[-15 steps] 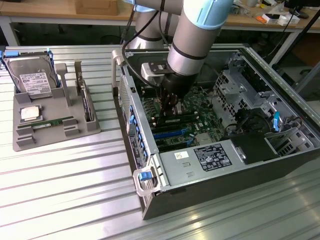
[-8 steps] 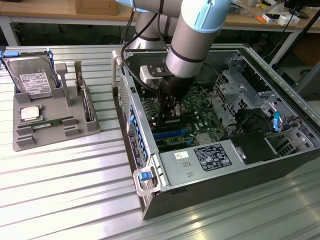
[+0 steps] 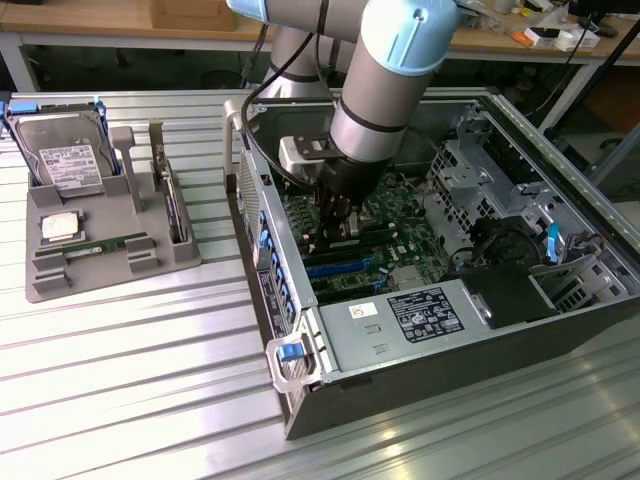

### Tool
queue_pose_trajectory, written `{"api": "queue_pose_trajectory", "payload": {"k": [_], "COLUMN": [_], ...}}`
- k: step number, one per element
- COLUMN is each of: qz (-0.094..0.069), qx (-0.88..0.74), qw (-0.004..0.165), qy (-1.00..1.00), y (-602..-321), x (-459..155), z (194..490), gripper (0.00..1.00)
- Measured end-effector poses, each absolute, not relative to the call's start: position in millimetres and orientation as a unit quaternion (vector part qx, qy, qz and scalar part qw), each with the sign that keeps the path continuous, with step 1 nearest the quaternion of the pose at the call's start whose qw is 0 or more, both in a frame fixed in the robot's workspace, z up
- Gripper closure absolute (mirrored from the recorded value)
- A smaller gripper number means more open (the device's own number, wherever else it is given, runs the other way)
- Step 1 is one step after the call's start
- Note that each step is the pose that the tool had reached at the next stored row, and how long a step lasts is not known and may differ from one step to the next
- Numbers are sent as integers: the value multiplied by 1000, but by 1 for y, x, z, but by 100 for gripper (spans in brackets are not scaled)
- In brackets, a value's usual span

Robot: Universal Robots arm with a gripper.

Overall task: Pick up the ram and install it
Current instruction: 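Press down the ram until it locks into place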

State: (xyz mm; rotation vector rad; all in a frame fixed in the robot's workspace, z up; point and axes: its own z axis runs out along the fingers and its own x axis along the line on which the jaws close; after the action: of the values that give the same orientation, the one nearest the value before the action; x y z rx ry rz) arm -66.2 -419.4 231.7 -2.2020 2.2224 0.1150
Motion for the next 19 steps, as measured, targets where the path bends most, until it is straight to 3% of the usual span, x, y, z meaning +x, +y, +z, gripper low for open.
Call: {"api": "queue_pose_trajectory", "payload": {"k": [2,19], "qz": [37,52], "qx": [-703,-703], "qw": [5,11], "qy": [710,709], "y": [-420,-420], "x": [-65,73], "z": [246,248], "gripper": [90,90]}}
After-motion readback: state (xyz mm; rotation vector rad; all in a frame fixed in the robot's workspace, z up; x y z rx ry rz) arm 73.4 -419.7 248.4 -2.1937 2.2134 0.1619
